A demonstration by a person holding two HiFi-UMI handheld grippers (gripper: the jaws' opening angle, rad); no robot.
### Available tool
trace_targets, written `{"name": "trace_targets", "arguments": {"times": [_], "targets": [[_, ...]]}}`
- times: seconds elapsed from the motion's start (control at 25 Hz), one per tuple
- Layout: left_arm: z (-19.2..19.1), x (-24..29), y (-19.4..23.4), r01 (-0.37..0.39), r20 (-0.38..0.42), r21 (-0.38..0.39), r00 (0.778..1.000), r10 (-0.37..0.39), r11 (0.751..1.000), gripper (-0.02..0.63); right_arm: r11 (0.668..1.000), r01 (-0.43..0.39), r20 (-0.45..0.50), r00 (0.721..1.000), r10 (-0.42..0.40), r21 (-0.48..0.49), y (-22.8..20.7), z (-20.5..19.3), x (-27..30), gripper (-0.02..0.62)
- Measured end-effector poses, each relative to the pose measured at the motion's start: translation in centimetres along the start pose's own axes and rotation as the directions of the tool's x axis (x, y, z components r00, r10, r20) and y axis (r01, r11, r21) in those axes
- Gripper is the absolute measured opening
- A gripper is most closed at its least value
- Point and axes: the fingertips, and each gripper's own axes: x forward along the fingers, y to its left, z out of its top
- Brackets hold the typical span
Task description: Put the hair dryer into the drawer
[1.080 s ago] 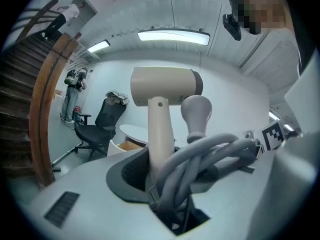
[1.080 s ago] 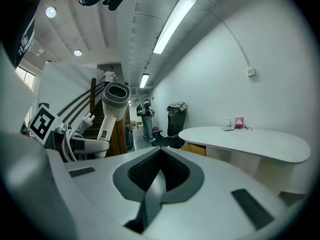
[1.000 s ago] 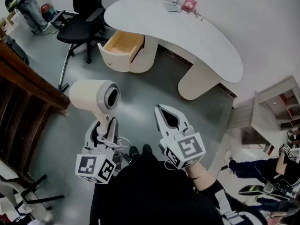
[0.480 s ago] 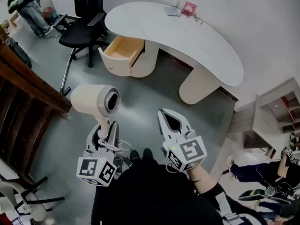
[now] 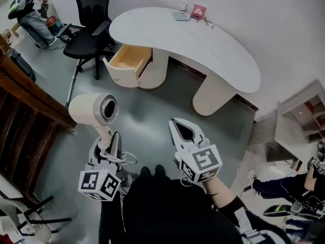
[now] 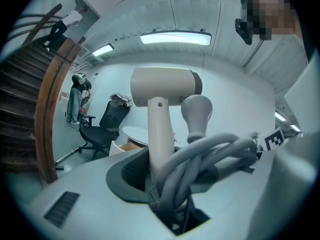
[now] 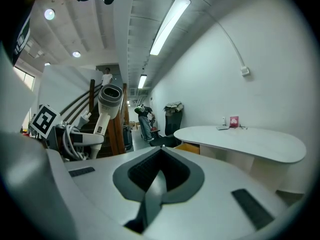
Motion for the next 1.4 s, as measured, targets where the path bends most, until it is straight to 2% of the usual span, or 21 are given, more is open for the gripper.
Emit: {"name": "trace_targets", "arguments": {"times": [0.44, 0.84, 1.4], "targets": [[0.7, 0.8, -0.4, -0.038, 0.014, 0.027, 0.999, 0.038, 0.999, 0.167, 0.997, 0.068, -0.030, 0.997, -0.067, 0.028, -3.7, -0.1, -1.6, 0.002], [0.9, 2.5, -0.6, -0.039, 0.013, 0.022, 0.999, 0.039, 0.999, 0.167, 0.998, 0.057, -0.028, 0.998, -0.056, 0.022, -4.4, 0.3, -0.4, 0.002], [1.0, 8.8, 2.5, -0.032, -0.026, 0.037, 0.999, 0.033, 0.999, 0.167, 0.996, 0.080, -0.076, 0.994, -0.077, 0.039, -7.1, 0.1, 5.7, 0.002]]}}
